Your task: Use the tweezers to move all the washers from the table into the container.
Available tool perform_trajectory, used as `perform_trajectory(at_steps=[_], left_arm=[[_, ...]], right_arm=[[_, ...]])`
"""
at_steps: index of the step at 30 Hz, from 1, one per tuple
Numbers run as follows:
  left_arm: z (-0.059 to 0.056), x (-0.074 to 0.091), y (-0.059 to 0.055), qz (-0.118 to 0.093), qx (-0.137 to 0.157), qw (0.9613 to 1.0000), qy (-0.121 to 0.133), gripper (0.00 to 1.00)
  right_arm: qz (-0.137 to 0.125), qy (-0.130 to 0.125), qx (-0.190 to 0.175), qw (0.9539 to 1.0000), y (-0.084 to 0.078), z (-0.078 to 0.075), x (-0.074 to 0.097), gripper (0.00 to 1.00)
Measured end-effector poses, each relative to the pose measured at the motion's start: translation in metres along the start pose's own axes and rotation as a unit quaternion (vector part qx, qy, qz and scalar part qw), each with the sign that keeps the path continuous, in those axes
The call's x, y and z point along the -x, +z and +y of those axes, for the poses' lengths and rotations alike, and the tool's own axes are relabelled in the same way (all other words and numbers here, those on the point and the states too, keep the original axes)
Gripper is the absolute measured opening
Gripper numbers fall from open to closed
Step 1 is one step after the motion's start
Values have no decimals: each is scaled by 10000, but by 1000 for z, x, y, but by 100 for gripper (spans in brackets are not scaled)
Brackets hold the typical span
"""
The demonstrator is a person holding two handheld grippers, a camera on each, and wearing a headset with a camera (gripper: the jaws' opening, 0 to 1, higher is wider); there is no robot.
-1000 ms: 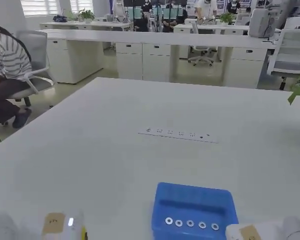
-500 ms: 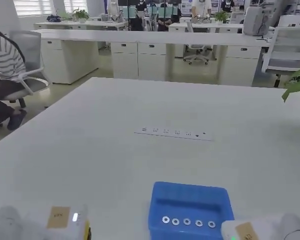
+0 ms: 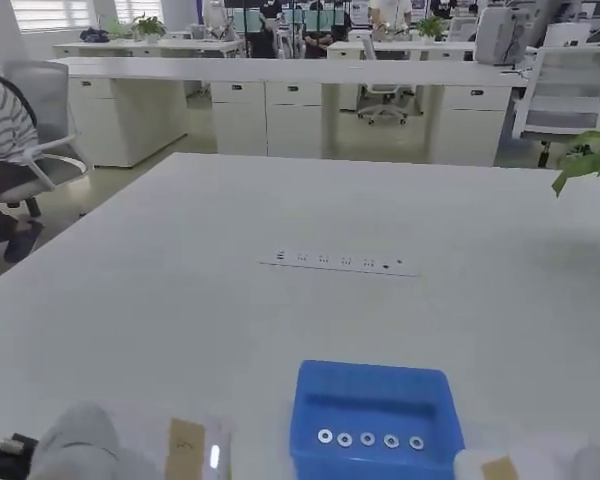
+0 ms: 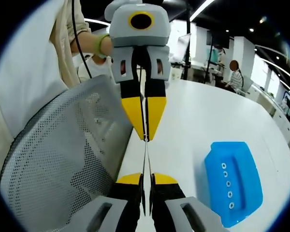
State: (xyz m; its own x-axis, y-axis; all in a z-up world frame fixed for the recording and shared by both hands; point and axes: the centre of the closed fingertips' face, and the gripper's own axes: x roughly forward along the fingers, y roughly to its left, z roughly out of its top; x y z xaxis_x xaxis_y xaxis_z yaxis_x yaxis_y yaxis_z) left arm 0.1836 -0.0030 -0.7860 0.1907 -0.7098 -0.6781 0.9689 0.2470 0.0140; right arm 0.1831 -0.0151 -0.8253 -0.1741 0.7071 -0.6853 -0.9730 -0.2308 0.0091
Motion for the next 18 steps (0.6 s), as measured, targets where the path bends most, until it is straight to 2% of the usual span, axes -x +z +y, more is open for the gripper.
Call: perform_trajectory(at_steps=[1, 3, 5, 9, 14, 18], left_arm=[[-1, -3, -3, 159, -162, 9997, -27, 0], [-2, -6, -8, 389, -250, 9989, -99, 0], [-1, -10, -9, 448, -286, 9985, -130, 0], [4, -16, -21, 858, -412, 9952, -222, 0], [8, -25, -27, 1067, -442, 9928, -303, 0], [10, -33, -34, 1223, -451, 9907, -393, 0]], right_arm=[[15, -8, 7, 10000, -1, 0, 0, 3], [90, -21, 20, 10000, -4, 1, -2, 3], [167, -59, 67, 9998, -7, 2, -4, 3], [178, -159, 31, 9997, -12, -1, -7, 4], [234, -272, -54, 9993, -21, -5, -14, 4], [388, -337, 30, 9987, -29, -6, -19, 4]])
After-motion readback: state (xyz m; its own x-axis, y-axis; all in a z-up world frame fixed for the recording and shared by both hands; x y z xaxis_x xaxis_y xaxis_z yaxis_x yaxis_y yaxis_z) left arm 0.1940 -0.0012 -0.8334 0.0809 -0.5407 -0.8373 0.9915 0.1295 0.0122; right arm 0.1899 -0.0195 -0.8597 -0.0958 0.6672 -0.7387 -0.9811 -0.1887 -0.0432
